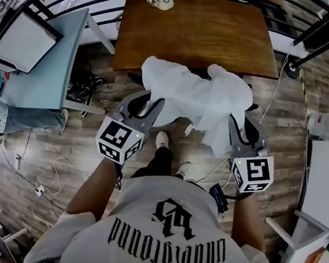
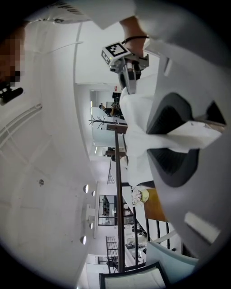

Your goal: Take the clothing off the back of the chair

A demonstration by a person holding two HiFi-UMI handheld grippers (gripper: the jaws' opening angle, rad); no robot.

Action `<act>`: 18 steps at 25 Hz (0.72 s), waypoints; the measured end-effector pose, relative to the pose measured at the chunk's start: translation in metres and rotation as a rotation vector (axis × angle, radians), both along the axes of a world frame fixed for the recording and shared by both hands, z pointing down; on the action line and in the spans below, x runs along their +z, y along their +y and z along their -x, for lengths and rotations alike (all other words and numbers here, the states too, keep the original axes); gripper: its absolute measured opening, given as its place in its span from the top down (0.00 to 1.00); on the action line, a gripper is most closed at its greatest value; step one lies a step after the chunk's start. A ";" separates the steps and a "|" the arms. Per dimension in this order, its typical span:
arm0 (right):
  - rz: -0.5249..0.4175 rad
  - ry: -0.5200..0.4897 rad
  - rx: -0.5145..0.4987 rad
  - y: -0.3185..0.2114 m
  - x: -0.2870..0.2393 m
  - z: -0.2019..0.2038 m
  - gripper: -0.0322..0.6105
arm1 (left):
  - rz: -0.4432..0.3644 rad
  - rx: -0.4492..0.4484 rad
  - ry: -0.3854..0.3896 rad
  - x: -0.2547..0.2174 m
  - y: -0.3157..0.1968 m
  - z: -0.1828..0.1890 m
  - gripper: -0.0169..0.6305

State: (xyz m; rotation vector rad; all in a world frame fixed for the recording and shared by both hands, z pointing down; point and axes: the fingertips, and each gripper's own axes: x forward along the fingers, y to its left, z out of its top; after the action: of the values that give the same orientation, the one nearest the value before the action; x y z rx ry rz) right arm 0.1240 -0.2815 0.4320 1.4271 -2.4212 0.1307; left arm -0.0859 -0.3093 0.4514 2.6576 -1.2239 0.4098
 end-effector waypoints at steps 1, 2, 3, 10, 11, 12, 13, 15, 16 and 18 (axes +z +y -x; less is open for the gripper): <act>-0.001 0.002 0.001 0.000 0.000 0.000 0.82 | -0.004 -0.003 -0.001 -0.001 0.000 0.001 0.80; -0.002 0.005 0.000 0.001 -0.001 0.000 0.87 | -0.008 -0.003 -0.001 -0.002 0.000 0.002 0.85; -0.002 0.008 -0.003 0.002 -0.001 0.001 0.90 | -0.010 0.001 -0.001 -0.003 0.001 0.003 0.87; -0.020 0.016 -0.041 0.017 -0.010 0.006 0.91 | -0.031 0.023 0.003 -0.013 0.015 0.000 0.87; -0.024 0.016 -0.046 0.021 -0.012 0.005 0.91 | -0.038 0.026 0.003 -0.016 0.019 -0.003 0.87; -0.029 0.016 -0.050 0.025 -0.013 0.002 0.91 | -0.047 0.029 0.003 -0.020 0.024 -0.006 0.87; -0.036 0.016 -0.054 0.030 -0.016 -0.001 0.91 | -0.057 0.031 0.003 -0.024 0.029 -0.010 0.87; -0.053 0.013 -0.065 0.039 -0.022 -0.006 0.91 | -0.077 0.031 0.001 -0.031 0.040 -0.018 0.87; -0.061 0.013 -0.072 0.043 -0.025 -0.008 0.91 | -0.087 0.029 0.001 -0.035 0.045 -0.020 0.87; -0.077 0.014 -0.086 0.051 -0.034 -0.009 0.91 | -0.105 0.021 0.002 -0.043 0.055 -0.023 0.87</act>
State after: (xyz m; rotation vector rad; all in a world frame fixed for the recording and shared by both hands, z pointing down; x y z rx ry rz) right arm 0.1334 -0.2304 0.3980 1.3483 -2.4966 0.0069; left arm -0.0626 -0.2540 0.4086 2.7599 -1.2502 0.3553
